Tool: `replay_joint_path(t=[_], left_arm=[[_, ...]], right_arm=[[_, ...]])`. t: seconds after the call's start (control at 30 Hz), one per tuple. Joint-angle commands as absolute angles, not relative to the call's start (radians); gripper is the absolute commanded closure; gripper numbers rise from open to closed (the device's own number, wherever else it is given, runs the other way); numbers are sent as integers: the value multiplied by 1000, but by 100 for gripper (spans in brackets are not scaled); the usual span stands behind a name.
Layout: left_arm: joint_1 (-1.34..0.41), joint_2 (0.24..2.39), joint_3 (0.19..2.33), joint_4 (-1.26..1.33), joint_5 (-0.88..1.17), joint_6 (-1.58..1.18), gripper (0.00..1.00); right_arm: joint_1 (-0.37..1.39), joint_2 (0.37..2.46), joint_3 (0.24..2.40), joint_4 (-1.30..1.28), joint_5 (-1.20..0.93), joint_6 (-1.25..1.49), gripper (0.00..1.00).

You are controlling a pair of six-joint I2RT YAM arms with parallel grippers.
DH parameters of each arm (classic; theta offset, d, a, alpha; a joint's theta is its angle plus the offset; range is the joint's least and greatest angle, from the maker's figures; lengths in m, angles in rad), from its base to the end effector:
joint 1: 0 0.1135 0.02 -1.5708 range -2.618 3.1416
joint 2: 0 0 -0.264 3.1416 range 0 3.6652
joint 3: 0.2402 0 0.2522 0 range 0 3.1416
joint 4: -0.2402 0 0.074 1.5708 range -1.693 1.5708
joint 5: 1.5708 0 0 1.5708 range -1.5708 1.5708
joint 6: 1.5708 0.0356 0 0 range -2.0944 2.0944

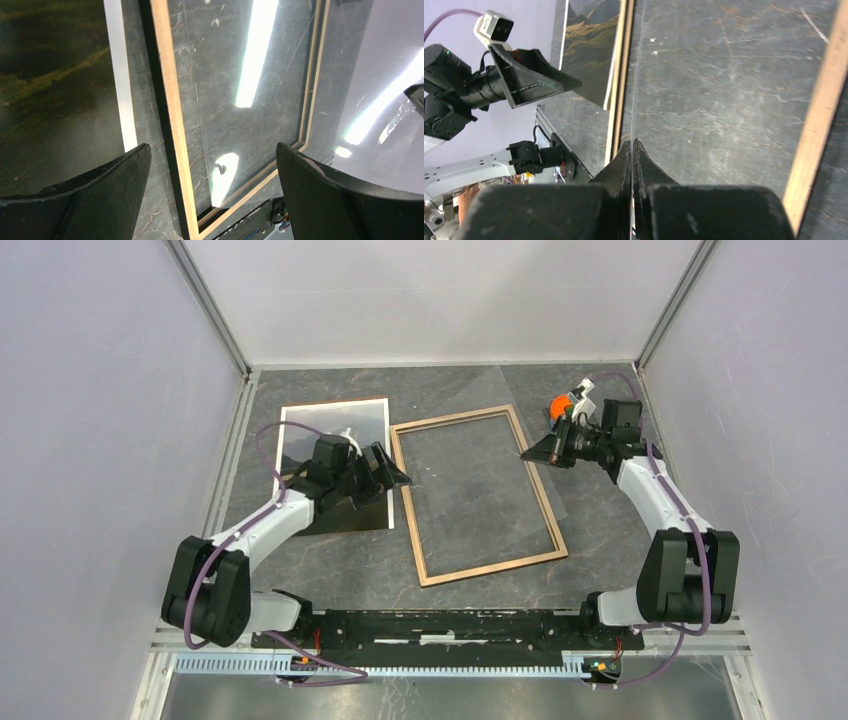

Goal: Put the photo into the frame

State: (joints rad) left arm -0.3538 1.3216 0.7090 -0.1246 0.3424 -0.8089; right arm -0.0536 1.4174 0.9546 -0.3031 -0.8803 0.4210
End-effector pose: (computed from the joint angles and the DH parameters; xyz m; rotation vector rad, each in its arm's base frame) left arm 0.2486 -0.1046 0.2053 -0.3709 2.4351 -0.9520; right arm 0.2964 0.0116 0.2517 0.0899 2.2783 1.2090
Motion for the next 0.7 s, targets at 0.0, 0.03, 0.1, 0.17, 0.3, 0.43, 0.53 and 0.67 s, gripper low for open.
replay_joint_path(t=[0.0,0.03,0.1,0.17,0.3,0.43,0.53,0.67], left_arm=[[-330,1263,827,-207,301,-693,0],[-325,1256,851,-234,290,-676,0],[-315,1237,891,-280,264,-646,0],[-309,1218,936,-329,227,-615,0],[-301,1197,1014,-423,151,-551,0],[-297,1183,1040,-449,125,-531,0],[-298,1174,1036,-447,128,-538,0],[-298,1169,1024,-442,135,-539,0]], right_arm=[[41,1340,1052,-307,-874,494,100],[63,1332,1072,-314,-868,506,100],[106,1314,1108,-311,-861,544,100],[132,1296,1141,-308,-842,582,100],[170,1267,1175,-296,-817,642,100],[196,1252,1138,-206,-818,733,100],[199,1253,1050,-93,-822,803,100],[196,1288,955,-8,-808,826,100]])
